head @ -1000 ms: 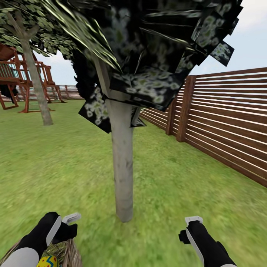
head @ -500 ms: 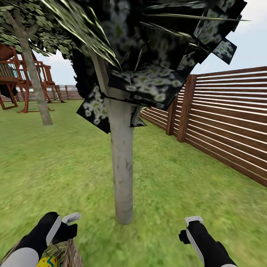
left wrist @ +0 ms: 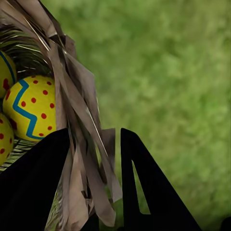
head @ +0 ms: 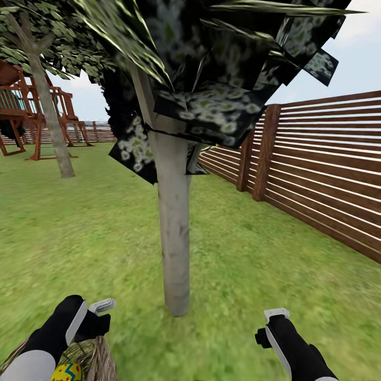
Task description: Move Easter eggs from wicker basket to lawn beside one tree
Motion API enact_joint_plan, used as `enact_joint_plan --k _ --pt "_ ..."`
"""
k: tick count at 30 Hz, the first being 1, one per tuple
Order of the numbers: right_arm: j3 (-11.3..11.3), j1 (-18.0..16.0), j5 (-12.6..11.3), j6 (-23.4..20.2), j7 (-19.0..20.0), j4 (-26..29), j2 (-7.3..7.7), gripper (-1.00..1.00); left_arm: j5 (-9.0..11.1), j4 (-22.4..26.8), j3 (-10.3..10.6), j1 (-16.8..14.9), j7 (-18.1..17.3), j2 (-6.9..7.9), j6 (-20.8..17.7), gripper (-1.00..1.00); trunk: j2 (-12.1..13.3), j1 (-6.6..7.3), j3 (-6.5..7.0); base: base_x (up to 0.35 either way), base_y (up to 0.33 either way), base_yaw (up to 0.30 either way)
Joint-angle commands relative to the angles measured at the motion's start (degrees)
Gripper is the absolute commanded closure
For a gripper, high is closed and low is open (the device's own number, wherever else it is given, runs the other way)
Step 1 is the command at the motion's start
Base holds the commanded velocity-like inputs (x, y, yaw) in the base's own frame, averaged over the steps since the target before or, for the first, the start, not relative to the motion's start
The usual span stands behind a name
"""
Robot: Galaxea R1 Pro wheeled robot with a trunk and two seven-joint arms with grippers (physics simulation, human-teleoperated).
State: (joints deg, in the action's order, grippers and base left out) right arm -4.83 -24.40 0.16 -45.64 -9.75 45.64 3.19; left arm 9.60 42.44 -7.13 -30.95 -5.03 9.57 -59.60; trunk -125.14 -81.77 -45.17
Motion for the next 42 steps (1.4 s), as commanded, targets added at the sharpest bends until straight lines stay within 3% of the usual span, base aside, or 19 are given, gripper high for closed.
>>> enact_joint_plan --k 1,5,6,19,34,42 --pt "-0.27 -0.03 -0.02 -0.33 -0.18 0.06 0.06 -1.0 0.16 -5.0 -0.08 0.01 -0.07 0.01 5.56 1.0 -0.03 -0.01 -0.08 0.0 0.0 0.0" --pt "-0.27 -0.03 0.01 -0.33 -0.23 0.06 0.05 -1.0 0.25 -4.95 -0.29 0.01 0.05 -0.16 5.55 1.0 -0.03 -0.01 -0.08 0.0 0.0 0.0" --pt "-0.26 -0.03 0.01 -0.3 -0.21 0.06 0.04 -1.0 0.28 -4.85 -0.4 0.01 0.08 -0.16 5.55 -1.0 -0.03 -0.01 -0.08 0.0 0.0 0.0" --pt "-0.26 -0.03 0.1 -0.24 -0.23 -0.11 -0.02 -1.0 0.42 -4.73 -0.52 0.01 0.1 -0.17 5.64 -1.0 -0.03 -0.01 -0.08 0.0 0.0 0.0" --pt "-0.35 -0.03 0.44 -0.24 -0.26 -0.2 -0.27 -1.0 0.42 -4.57 -0.35 0.01 0.11 -0.34 5.6 -1.0 5.98 3.29 2.61 0.0 0.0 0.004" --pt "-0.35 -0.03 0.71 -0.24 -0.27 -0.2 -0.29 -1.0 0.42 -4.32 -0.49 0.01 0.03 -0.24 5.55 -1.0 9.19 5.04 4.05 0.0 0.0 0.262"
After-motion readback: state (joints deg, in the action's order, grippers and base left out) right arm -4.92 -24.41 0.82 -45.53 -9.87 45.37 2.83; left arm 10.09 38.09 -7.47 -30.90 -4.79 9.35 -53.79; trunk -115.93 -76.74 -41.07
